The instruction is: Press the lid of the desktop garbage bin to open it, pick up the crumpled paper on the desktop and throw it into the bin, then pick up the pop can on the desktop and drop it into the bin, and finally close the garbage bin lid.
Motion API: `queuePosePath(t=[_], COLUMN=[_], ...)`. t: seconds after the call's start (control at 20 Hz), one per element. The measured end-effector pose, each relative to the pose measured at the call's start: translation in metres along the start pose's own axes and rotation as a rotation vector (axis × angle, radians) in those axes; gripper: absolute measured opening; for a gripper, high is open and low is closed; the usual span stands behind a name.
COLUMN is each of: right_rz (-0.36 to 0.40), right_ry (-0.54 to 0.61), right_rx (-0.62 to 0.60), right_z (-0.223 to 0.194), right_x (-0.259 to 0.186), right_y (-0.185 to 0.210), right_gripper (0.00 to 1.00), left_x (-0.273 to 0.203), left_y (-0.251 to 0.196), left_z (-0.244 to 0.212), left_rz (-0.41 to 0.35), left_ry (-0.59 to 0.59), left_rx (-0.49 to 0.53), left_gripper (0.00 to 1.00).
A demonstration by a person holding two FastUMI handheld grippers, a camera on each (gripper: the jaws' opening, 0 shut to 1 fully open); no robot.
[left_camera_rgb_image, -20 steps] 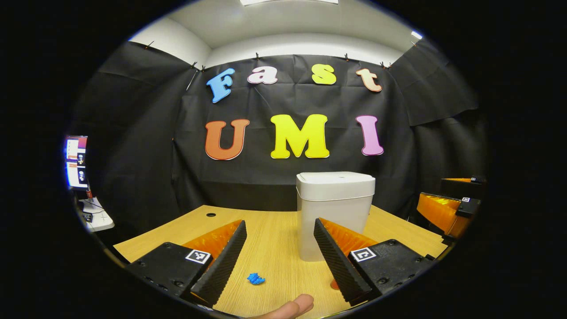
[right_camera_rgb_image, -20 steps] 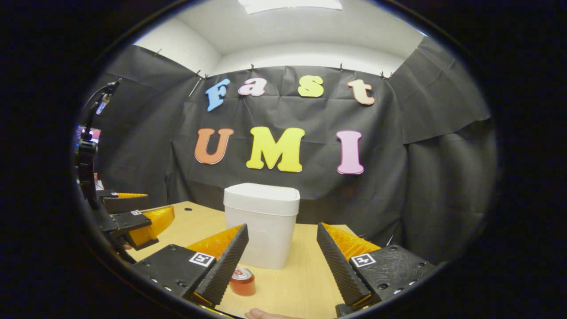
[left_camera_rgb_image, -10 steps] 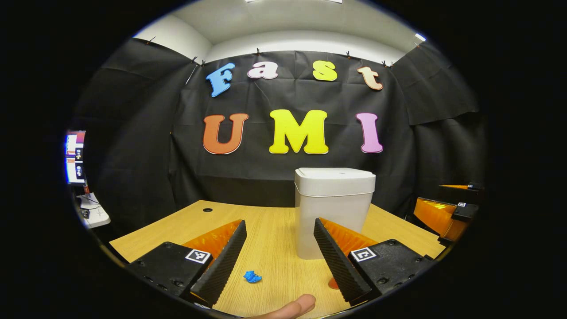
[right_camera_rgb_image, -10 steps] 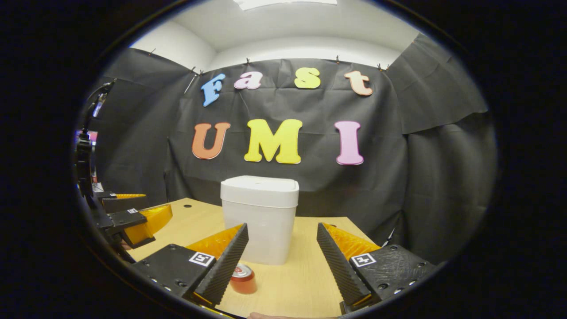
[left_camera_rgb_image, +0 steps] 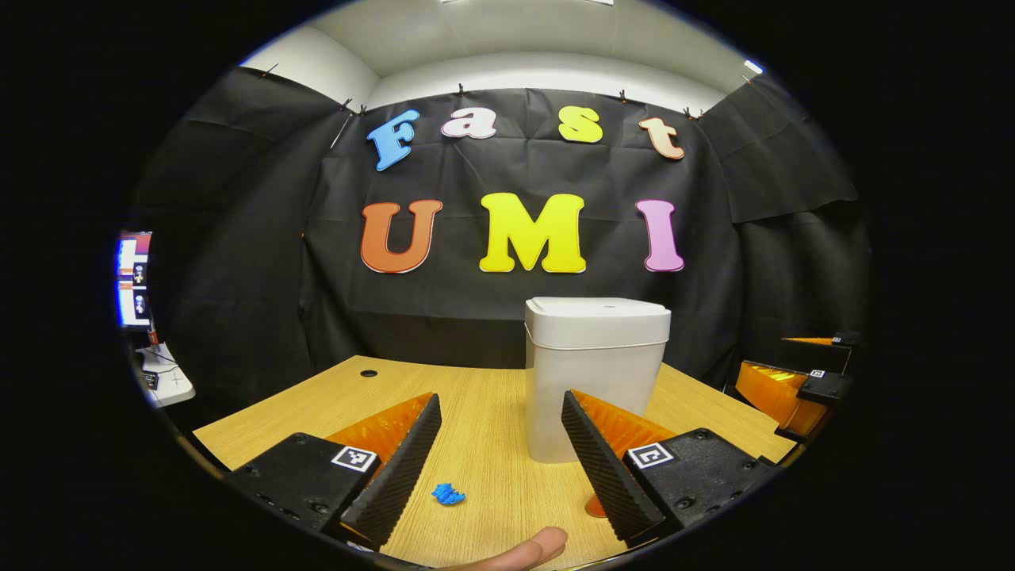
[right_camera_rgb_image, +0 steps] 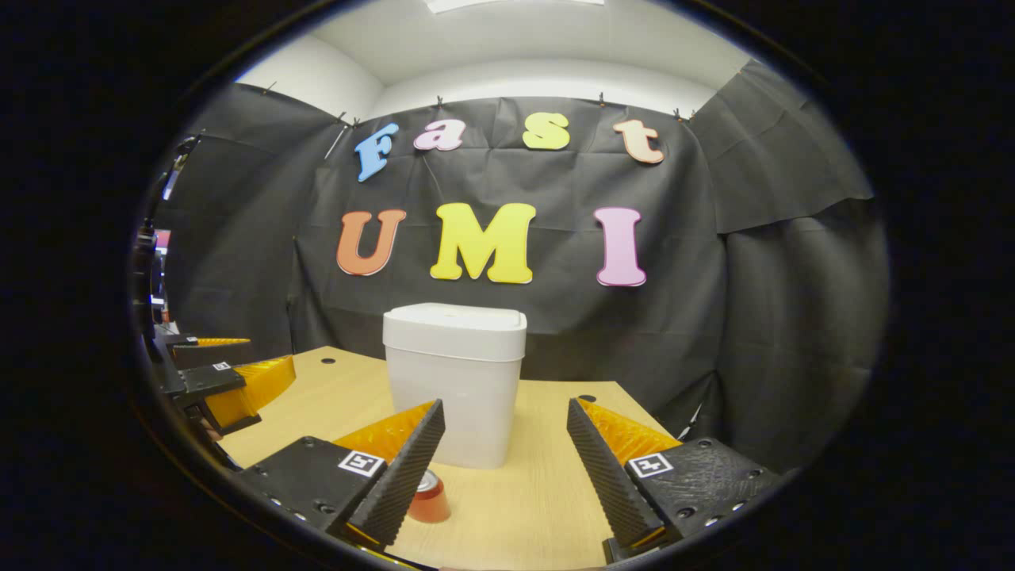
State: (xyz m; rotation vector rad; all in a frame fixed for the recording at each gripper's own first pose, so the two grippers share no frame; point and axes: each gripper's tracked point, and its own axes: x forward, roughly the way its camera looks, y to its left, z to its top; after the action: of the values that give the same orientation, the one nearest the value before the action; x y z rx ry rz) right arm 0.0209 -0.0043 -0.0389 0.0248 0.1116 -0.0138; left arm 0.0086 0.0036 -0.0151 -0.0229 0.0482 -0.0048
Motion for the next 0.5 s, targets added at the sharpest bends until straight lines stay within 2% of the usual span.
queuePosePath(t=[0.3, 0.45, 0.5], right_rz=[0.013, -0.042, -0.05], right_ry=[-0.013, -0.005, -0.01], right_rx=[-0.004, 0.019, 0.031], right_z=[0.012, 0.023, 0.029], right_x=[0.012, 0.031, 0.04], right_y=[0.007, 0.0, 0.0], right_gripper=[0.98, 0.9, 0.82], left_x=[0.004, 0.006, 0.006], left_y=[0.004, 0.008, 0.011], left_z=[-0.003, -0.005, -0.006], left_rz=[0.009, 0.018, 0.025], left_ry=[0.009, 0.013, 0.015], left_rx=[-0.002, -0.003, -0.001], left_gripper=[0.99, 0.99, 0.99])
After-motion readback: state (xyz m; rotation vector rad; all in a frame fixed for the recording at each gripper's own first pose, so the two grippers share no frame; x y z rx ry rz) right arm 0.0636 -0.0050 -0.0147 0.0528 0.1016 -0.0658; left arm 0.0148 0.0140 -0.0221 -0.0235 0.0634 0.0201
